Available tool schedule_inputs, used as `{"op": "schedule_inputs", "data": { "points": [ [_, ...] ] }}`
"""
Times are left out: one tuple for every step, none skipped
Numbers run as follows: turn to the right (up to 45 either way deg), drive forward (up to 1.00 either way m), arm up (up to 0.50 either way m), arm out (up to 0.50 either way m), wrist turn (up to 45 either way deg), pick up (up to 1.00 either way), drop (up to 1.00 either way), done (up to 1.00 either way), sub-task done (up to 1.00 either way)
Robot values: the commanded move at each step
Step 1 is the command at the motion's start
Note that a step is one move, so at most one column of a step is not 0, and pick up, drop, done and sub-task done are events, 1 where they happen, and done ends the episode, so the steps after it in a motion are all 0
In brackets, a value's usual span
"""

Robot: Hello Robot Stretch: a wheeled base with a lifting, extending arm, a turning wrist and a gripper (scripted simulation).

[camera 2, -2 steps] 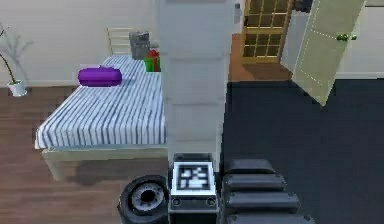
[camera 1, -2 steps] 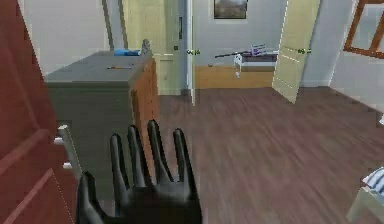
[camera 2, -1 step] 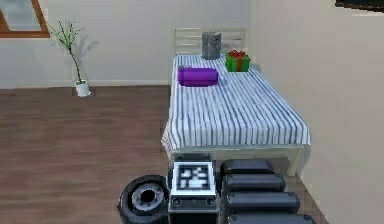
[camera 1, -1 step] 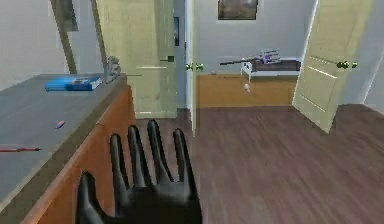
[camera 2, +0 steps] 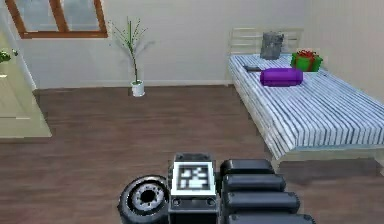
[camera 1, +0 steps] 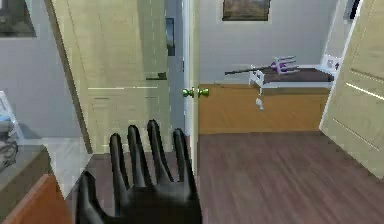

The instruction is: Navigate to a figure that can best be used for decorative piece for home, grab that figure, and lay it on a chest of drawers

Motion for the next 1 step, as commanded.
{"op": "schedule_inputs", "data": {
  "points": [
    [45.0,0.00,0.00,0.00,0.0,0.00,0.00,0.00,0.00]
  ]
}}
